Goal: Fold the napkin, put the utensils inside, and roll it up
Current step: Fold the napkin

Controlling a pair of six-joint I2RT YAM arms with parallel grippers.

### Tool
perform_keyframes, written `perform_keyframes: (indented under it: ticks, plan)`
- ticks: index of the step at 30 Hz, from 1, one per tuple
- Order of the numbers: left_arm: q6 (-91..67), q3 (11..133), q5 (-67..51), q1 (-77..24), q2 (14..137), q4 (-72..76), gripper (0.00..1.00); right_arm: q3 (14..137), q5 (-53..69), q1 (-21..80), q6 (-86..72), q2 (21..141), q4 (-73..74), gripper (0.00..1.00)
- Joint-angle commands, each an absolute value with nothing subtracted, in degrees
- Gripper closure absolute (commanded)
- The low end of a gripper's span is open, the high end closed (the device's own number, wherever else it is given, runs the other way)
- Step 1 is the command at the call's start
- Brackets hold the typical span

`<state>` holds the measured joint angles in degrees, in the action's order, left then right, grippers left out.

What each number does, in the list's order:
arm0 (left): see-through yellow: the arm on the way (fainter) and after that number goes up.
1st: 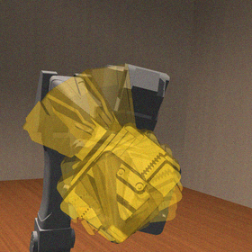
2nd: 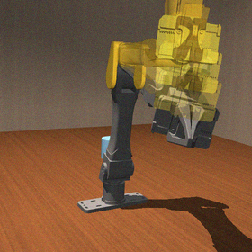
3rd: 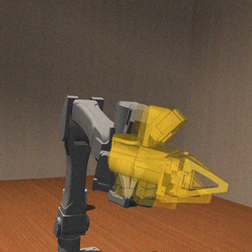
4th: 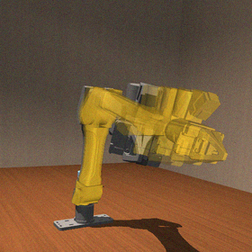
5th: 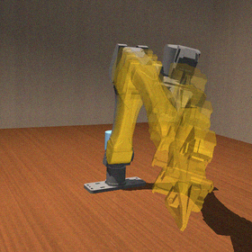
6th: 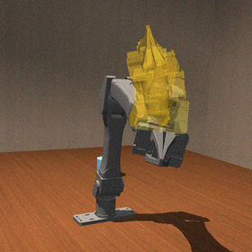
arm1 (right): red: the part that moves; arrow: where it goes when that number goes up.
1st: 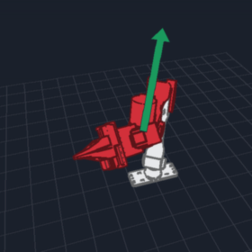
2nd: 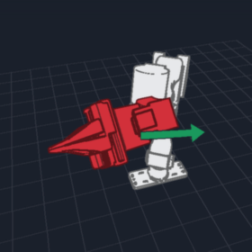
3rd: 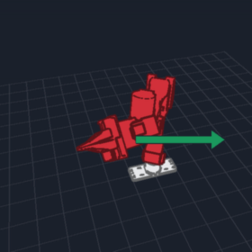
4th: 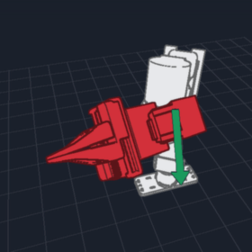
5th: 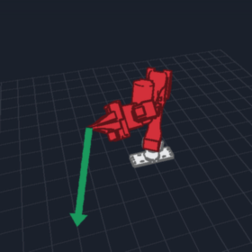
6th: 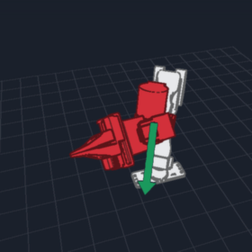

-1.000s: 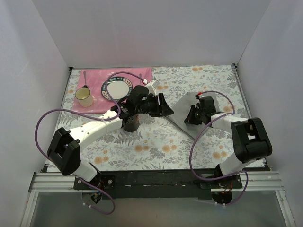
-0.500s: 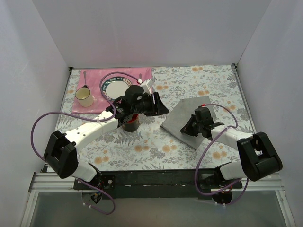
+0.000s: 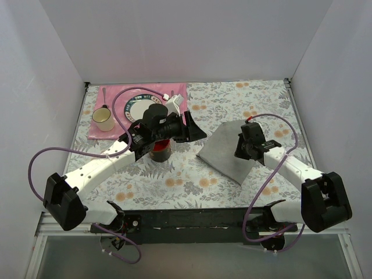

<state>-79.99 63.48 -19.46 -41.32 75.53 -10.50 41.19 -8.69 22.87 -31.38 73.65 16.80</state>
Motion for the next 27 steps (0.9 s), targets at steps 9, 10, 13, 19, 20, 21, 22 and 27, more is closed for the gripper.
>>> perform_keyframes:
  ticks: [9,10,13,19,20,21,22,27]
  plan:
    - [-81.74,61.70,-20.83,-41.48,70.31,-11.43,0.45,32.35,-9.24,22.32,-33.65,72.34,18.29,0.85]
    - [-81.83,61.61,-20.83,-41.48,70.14,-11.25,0.45,31.73,-8.97,22.41,-34.45,71.90,17.93,0.85]
    - [-81.83,61.70,-21.00,-41.49,70.14,-11.34,0.45,29.10,-6.69,23.73,-38.05,71.11,16.18,0.87]
    - [-81.56,61.70,-20.30,-41.48,69.87,-11.34,0.44,27.24,-5.28,31.28,-46.74,69.70,13.97,0.87]
    - [-81.48,61.70,-20.22,-41.57,69.70,-11.51,0.44,27.51,-4.66,31.64,-46.76,69.61,13.71,0.87]
    - [-81.21,61.79,-20.04,-41.49,69.61,-11.86,0.44,28.21,-4.66,31.90,-46.67,69.61,14.67,0.86]
    - [-81.12,61.96,-19.69,-41.48,69.61,-12.13,0.44,30.30,-5.09,31.90,-45.28,69.52,15.90,0.86]
    - [-80.95,62.66,-17.23,-41.48,69.52,-15.36,0.39,40.15,-9.66,33.30,-29.47,69.52,25.11,0.68]
